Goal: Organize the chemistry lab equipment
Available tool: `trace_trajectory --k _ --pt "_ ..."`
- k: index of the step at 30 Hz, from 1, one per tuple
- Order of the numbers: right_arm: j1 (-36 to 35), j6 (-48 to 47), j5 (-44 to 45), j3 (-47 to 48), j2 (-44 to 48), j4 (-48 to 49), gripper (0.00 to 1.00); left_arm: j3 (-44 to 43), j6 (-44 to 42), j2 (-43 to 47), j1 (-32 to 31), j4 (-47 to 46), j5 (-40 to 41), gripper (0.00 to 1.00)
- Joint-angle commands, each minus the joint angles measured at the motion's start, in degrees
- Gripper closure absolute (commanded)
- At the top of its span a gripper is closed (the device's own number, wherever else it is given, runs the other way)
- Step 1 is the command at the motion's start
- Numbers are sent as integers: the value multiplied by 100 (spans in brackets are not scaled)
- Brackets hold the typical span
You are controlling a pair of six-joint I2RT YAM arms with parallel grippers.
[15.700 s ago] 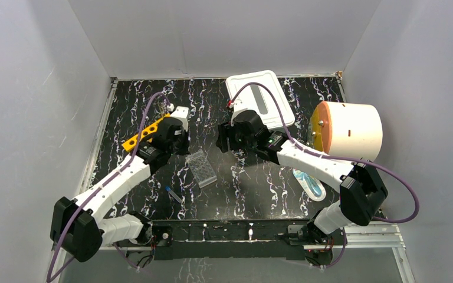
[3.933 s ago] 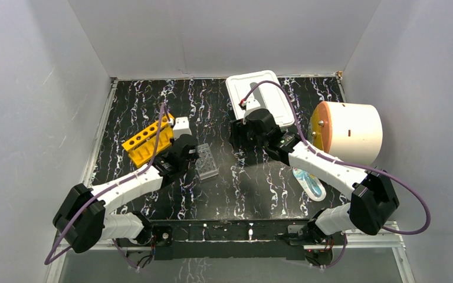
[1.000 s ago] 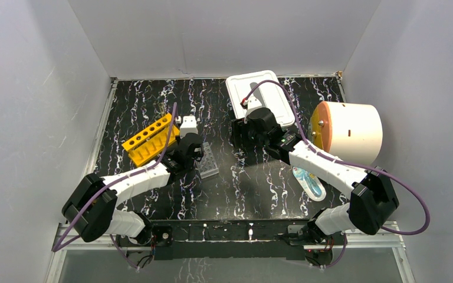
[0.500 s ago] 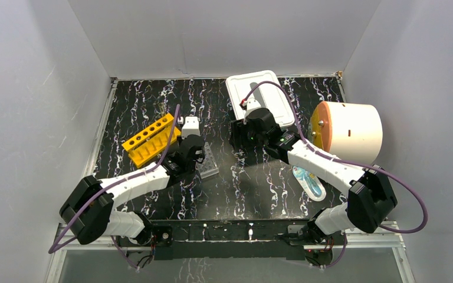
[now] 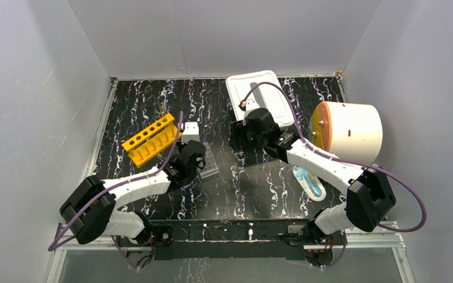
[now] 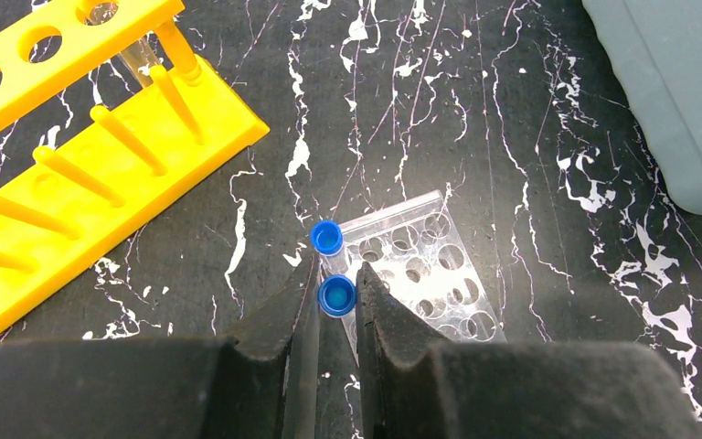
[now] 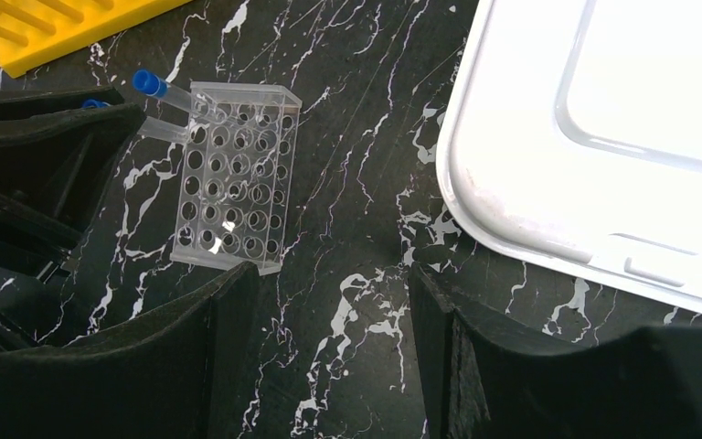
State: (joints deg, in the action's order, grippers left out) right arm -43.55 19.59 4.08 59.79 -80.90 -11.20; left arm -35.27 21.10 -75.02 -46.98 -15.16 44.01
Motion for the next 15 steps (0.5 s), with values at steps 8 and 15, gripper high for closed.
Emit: trace_trajectory --k 8,15 --pt "22 60 -65 446 -140 -117 31 213 142 66 -71 -681 319 88" --pt "22 70 -69 455 -180 -133 31 245 -86 -5 -107 -882 200 88"
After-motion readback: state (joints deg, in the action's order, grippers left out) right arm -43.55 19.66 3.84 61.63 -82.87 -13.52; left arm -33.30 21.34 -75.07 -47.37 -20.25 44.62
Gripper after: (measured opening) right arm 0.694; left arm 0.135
